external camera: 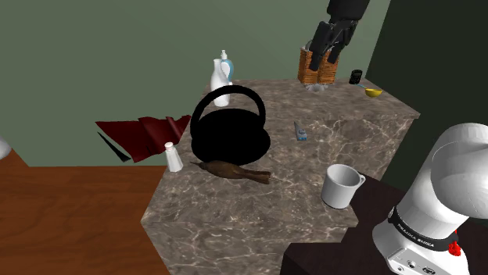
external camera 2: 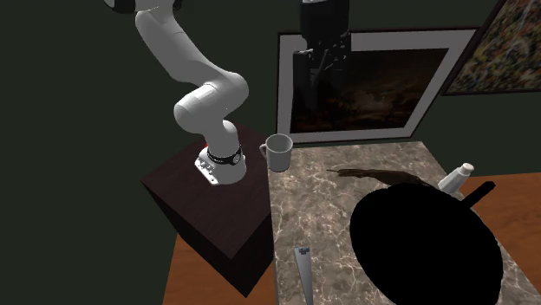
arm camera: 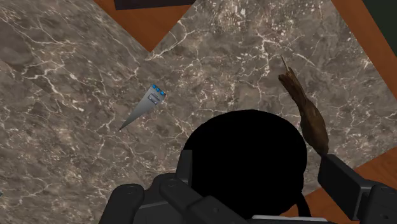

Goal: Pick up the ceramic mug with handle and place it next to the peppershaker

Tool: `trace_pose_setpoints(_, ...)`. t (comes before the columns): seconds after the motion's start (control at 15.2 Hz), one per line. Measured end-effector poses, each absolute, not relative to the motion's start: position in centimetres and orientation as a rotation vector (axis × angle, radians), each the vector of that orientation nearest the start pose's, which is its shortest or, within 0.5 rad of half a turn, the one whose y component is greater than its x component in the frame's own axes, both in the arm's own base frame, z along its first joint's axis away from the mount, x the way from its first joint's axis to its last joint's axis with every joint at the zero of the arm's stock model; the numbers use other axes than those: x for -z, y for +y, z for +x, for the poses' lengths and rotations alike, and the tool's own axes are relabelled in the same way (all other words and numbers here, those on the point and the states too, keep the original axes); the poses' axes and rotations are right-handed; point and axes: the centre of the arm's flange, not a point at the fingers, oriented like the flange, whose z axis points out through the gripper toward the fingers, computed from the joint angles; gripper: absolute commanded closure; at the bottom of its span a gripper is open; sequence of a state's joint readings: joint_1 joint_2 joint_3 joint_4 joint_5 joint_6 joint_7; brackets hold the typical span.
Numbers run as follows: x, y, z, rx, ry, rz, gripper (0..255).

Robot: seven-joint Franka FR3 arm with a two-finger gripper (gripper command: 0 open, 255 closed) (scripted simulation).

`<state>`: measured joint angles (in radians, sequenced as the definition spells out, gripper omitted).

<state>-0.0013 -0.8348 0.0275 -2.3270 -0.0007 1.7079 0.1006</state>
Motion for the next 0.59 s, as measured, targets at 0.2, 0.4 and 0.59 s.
trace_pose_setpoints(0.2, -61.9, 1.7, 30.4, 0.319, 0.133, -3.134, 0)
trace_pose_setpoints(0.4, -58.8, 3.0, 29.1, 0.271, 0.146, -3.146, 0)
trace_pose_setpoints(0.59, -55.8, 4.9, 28.0, 0.219, 0.160, -3.157, 0)
